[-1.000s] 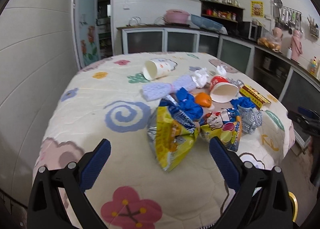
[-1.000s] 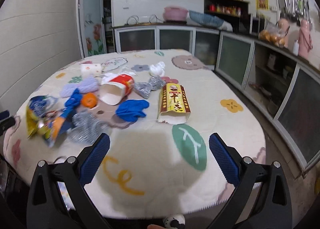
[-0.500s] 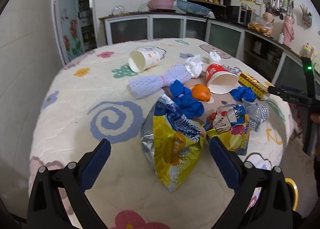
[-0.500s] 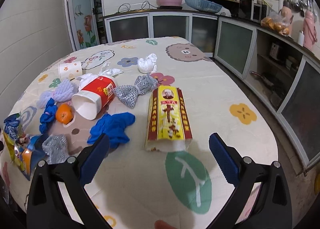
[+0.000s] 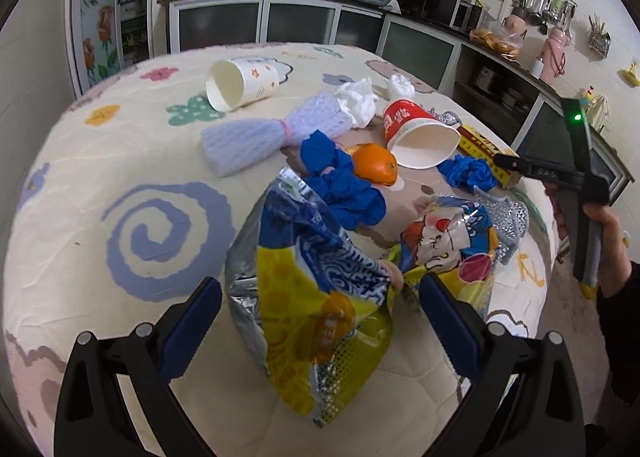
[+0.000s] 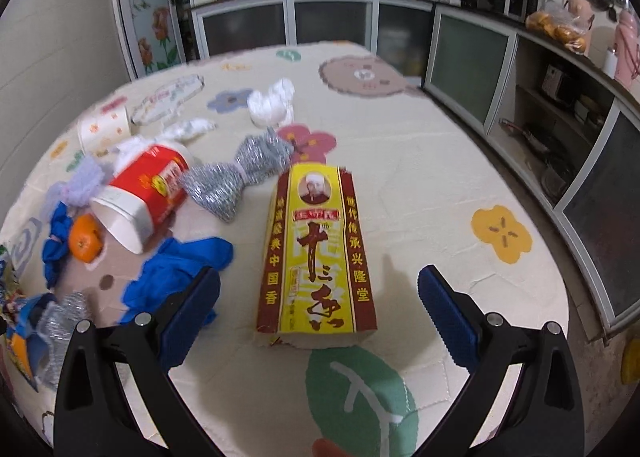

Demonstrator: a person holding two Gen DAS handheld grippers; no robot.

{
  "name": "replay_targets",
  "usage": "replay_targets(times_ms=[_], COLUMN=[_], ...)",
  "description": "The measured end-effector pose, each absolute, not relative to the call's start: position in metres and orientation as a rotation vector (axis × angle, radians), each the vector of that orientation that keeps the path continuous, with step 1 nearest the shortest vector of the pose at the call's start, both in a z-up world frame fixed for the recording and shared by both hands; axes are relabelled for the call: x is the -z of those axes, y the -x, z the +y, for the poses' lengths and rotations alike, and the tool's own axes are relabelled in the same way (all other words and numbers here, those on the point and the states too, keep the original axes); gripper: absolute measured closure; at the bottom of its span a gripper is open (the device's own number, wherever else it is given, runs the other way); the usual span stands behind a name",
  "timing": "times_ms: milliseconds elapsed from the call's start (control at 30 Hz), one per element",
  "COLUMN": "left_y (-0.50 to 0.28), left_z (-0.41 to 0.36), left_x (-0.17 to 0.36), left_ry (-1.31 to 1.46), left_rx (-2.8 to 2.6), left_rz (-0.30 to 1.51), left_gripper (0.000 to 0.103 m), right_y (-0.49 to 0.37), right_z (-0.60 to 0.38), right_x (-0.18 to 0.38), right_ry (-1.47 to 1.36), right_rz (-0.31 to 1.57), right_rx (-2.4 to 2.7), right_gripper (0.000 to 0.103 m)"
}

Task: Collect trash
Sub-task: 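Grasp the yellow snack wrappers with the left tool while the right tool grasps the yellow-red box, then carry wrappers and box over the yellow bin and open both tools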

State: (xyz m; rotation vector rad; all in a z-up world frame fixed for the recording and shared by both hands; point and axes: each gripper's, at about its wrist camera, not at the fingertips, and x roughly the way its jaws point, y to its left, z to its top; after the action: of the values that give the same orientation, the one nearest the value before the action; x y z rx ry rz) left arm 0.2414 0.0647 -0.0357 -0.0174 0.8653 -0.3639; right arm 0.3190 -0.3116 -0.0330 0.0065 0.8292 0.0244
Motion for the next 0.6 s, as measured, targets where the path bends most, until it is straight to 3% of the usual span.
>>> replay_targets(times_ms=[133,200,267,333,367,400,600], left_y=[-0.244,-0.242,-0.242,-0.24,-0.238,-0.238,-0.232], left_z=[0.072,0.072,0.071,0.069,0.068,0.067,0.068], left_x=[0.037,0.037,0.038,0.036,0.034,0.032,0.027], left_ry=[0.07,0.075,0.083,0.083,0.079,0.084,0.093], left_rx=[0.379,0.392,0.415,0.42,0.419,0.438,0.449], left_rz=[0.87,0.865,0.868,0.861,0.848,0.845,0.827], left_gripper=[0.01,0.021,0.04,0.047,0.073,0.08,0.084], right_y=[-0.324,-0.325,-0.328,-0.327,-0.325,-0.323,-0.315], right_z=[-0.31,-0.309,-0.307,-0.303,-0.302,-0.301,-0.302], right_x=[0.042,0.045,0.049,0.052,0.051,0.05,0.043], right_ry=[0.01,0.022,0.035,0.042,0.046,0.048,0.028], right_rz=[0.857,0.868,0.893,0.904,0.894,0.884,0.866], right_rx=[-0.02,-0.018,-0.013,-0.027,-0.023,-0.027,-0.033], right_gripper=[0.011,0.027,0.045,0.052,0.055,0.056,0.062])
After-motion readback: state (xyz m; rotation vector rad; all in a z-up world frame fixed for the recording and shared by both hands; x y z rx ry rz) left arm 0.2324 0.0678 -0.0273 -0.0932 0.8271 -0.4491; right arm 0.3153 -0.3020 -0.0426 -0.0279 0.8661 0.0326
